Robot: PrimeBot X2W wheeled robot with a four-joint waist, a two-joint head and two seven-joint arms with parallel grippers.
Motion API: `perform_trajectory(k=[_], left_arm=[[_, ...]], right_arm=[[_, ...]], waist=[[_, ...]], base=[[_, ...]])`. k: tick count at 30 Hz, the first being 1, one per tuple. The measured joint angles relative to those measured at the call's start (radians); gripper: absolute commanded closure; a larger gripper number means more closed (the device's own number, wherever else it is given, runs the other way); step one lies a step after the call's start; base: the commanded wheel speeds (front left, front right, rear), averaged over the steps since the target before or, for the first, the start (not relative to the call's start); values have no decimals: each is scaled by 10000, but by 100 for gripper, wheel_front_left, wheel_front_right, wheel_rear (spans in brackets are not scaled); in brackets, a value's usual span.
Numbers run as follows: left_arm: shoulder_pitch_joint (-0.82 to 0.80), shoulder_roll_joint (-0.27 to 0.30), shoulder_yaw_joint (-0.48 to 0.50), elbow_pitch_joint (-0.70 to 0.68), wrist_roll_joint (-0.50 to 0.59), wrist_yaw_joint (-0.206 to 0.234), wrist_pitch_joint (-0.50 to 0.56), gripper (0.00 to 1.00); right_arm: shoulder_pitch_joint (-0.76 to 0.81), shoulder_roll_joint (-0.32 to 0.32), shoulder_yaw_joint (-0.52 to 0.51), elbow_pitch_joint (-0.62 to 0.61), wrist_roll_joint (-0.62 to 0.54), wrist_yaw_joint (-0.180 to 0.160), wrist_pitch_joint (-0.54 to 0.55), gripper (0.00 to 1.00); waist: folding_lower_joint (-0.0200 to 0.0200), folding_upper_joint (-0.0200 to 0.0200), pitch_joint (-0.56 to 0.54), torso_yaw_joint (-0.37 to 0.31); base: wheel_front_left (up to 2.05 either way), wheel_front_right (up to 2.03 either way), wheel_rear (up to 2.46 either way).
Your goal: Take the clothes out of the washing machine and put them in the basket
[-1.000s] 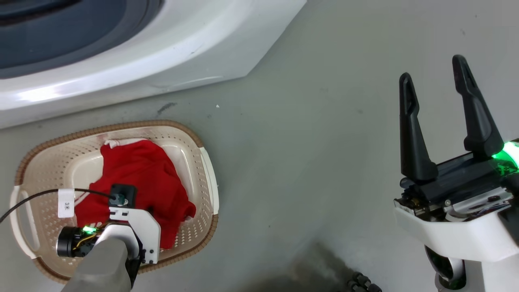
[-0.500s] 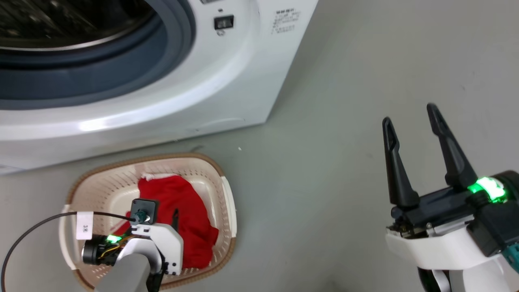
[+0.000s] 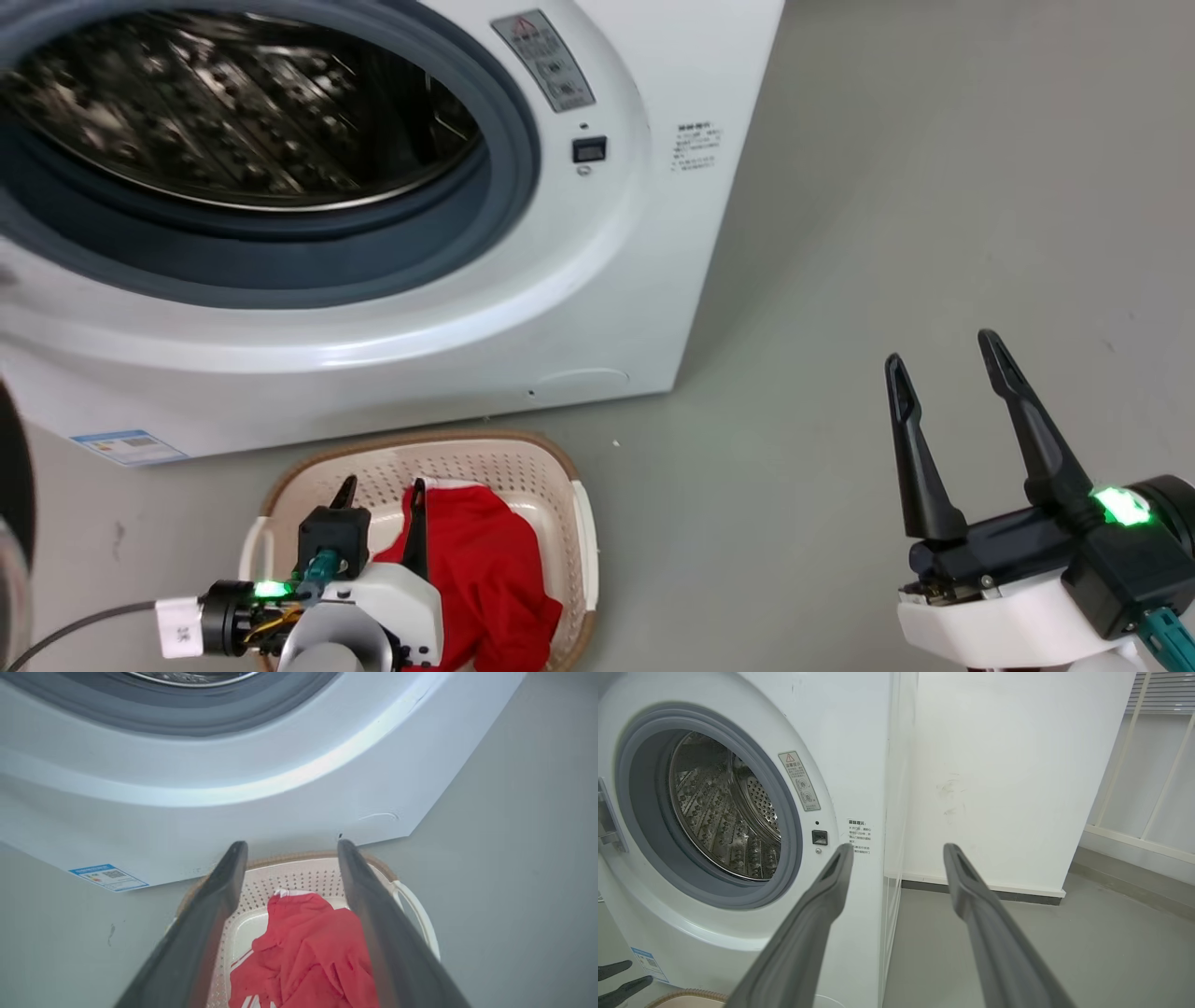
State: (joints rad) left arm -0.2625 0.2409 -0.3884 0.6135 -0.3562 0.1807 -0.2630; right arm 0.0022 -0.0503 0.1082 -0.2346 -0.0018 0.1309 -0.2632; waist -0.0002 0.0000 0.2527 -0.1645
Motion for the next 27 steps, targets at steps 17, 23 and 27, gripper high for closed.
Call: perform_trajectory(k=[17,23,27], left_arm=[[2032,-1022,2197,-4052,2353,69,0,0],[2637,-1321,2690,-5009,2686,44,0,0],[3103,-1536,2953,-5620,2951,-50,0,0]], right_arm=[[727,-2,-305,119,-84,0,0,0],[1001,0,-380,130,-82,0,0,0],[1244,0,-516,119,10,0,0,0]], waist=[[1,0,-1359,791],[1,0,-1714,953],[1,0,-1960,1100]], base=[[0,0,0],[0,0,0],[0,0,0]])
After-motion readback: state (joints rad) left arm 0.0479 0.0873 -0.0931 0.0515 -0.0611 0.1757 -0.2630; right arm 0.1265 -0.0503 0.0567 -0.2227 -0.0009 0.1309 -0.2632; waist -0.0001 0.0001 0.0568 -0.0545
